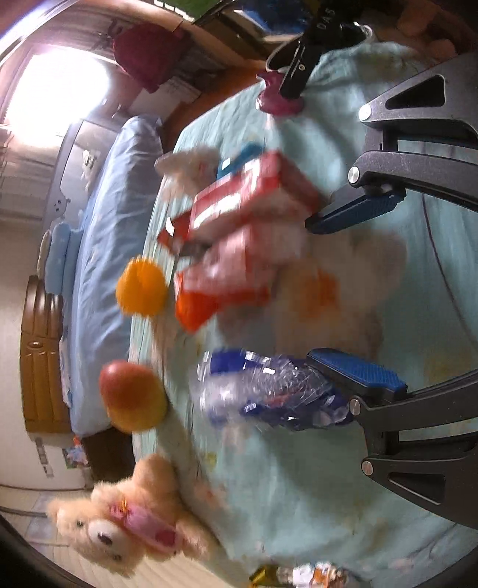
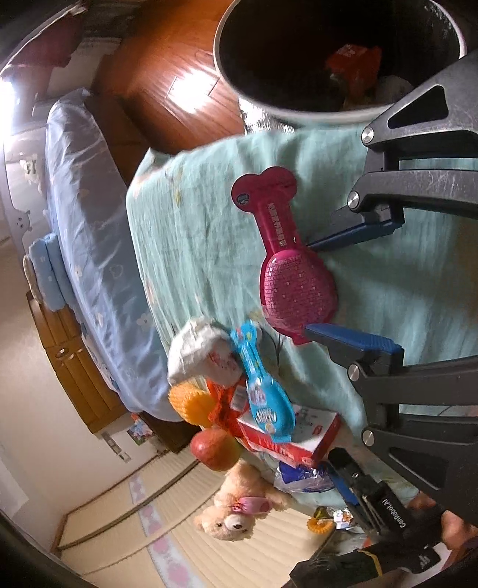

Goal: Collect trash

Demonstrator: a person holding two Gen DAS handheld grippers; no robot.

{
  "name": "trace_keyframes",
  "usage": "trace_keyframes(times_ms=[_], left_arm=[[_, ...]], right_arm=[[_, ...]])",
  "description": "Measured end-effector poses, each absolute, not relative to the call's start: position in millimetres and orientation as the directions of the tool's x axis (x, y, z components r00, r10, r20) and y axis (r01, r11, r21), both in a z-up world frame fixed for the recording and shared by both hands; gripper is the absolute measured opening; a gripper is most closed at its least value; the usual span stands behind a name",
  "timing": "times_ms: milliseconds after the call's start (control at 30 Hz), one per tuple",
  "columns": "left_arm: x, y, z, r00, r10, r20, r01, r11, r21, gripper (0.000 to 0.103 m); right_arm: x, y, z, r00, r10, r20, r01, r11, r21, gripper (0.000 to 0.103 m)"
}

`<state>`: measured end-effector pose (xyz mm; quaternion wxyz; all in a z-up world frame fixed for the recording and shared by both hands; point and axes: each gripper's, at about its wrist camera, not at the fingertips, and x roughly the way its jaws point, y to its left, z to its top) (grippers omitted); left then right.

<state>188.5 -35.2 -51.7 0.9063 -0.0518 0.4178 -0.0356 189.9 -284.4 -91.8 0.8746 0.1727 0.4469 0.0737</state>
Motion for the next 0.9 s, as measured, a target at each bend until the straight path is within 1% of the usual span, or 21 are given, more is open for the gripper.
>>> trace_keyframes(times_ms=[67,167,267,367,500,567,633,833,900], left_arm=[[186.1,-24.9,-50.9,0.652,-0.085,-0.753,0.006,0.994,-0.108,0.063],[179.2,-11.5,-49.2,0.66,-0.083,-0.746,-0.004,0.993,-0.114,0.063],[169.9,-11.5,-46.7,0.666,-0.131,-0.734,0.03,0.988,-0.149,0.065],[170.0,-20.0,-45.4,0.675,-0.173,-0.717,0.085,0.984,-0.157,0.065],[184.7,-31.7,-46.2,0.673,-0.182,-0.717,0.111,0.983,-0.145,0.065],[195.1,-29.9,-48.8,0.658,-0.201,-0.726,0.116,0.979,-0.166,0.065],[207.1,-30.1,-50.3,0.647,-0.209,-0.733,0.115,0.977,-0.178,0.065],[239.3,-27.9,-52.4,0.625,-0.233,-0.745,0.125,0.972,-0.199,0.065],[250.2,-31.3,-56.9,0.609,-0.24,-0.756,0.136,0.971,-0.199,0.065]], right_arm=[[192.6,-275.7,-91.9,0.584,0.294,-0.756,0.007,0.93,0.367,0.038],[196.9,-259.6,-91.7,0.577,0.318,-0.752,-0.026,0.928,0.372,0.038],[195.3,-252.3,-89.8,0.576,0.318,-0.753,-0.041,0.931,0.362,0.039],[185.6,-253.8,-84.6,0.579,0.318,-0.751,-0.047,0.932,0.359,0.04],[176.4,-258.5,-69.2,0.621,0.283,-0.731,-0.085,0.951,0.296,0.041],[180.1,-260.8,-65.9,0.623,0.278,-0.731,-0.116,0.957,0.265,0.045],[187.1,-262.2,-64.5,0.621,0.275,-0.734,-0.154,0.961,0.229,0.055],[210.9,-246.3,-66.8,0.563,0.315,-0.764,-0.374,0.922,0.105,0.077],[218.6,-235.7,-72.5,0.528,0.306,-0.793,-0.447,0.893,0.047,0.078]])
